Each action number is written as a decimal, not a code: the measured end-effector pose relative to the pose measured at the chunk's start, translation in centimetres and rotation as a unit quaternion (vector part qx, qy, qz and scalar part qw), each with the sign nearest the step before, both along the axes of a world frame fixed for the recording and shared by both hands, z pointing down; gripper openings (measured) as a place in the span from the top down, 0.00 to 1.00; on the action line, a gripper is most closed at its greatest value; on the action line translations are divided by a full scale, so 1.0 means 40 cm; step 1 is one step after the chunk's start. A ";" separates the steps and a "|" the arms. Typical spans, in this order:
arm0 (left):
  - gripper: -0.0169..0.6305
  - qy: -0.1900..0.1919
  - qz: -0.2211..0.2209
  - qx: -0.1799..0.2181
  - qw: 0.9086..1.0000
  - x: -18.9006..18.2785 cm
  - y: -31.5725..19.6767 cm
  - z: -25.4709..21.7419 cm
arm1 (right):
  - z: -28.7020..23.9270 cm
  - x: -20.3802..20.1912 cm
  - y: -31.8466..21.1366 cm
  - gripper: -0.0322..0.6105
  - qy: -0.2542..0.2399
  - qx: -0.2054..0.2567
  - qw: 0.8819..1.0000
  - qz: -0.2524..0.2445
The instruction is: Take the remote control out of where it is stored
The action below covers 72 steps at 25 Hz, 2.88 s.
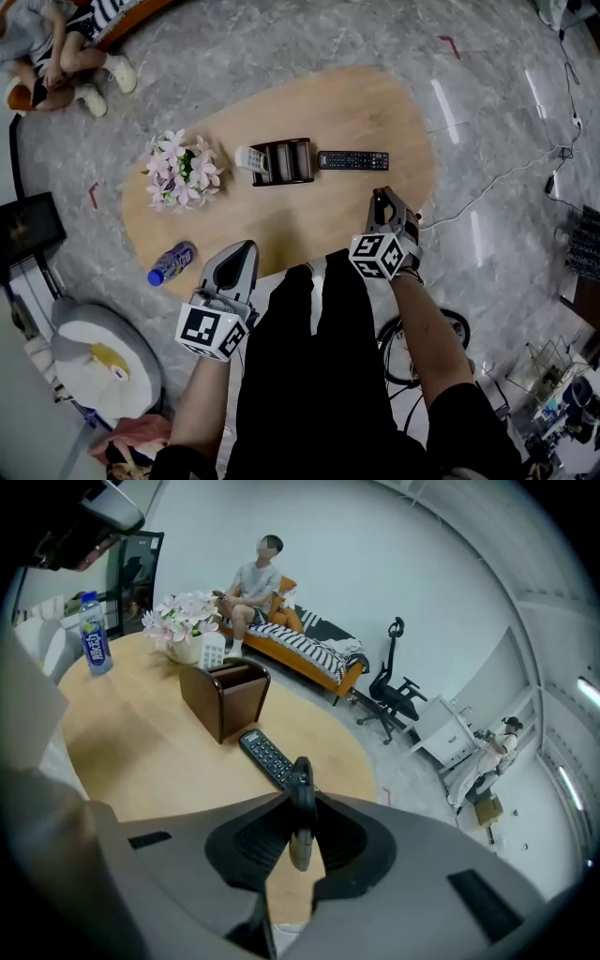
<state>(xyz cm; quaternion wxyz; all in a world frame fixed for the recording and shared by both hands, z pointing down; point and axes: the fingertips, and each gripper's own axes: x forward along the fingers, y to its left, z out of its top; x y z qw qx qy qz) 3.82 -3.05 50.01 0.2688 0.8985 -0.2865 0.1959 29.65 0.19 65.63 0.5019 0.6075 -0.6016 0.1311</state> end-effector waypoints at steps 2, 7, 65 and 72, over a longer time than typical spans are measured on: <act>0.96 -0.005 -0.011 -0.009 1.000 0.002 0.007 0.010 | 0.033 -0.003 -0.003 0.84 0.000 -0.022 1.000 -0.019; 0.96 -0.010 -0.042 -0.023 0.999 0.002 0.016 0.023 | 0.119 -0.030 -0.022 0.84 0.012 -0.076 0.994 -0.083; 0.96 -0.019 -0.119 0.036 0.992 -0.244 -0.058 -0.160 | -0.268 -0.277 -0.144 0.86 -0.101 0.029 0.992 -0.074; 0.96 0.019 -0.097 0.064 0.993 -0.222 -0.099 -0.245 | -0.484 -0.258 -0.103 0.90 -0.168 0.113 0.979 -0.008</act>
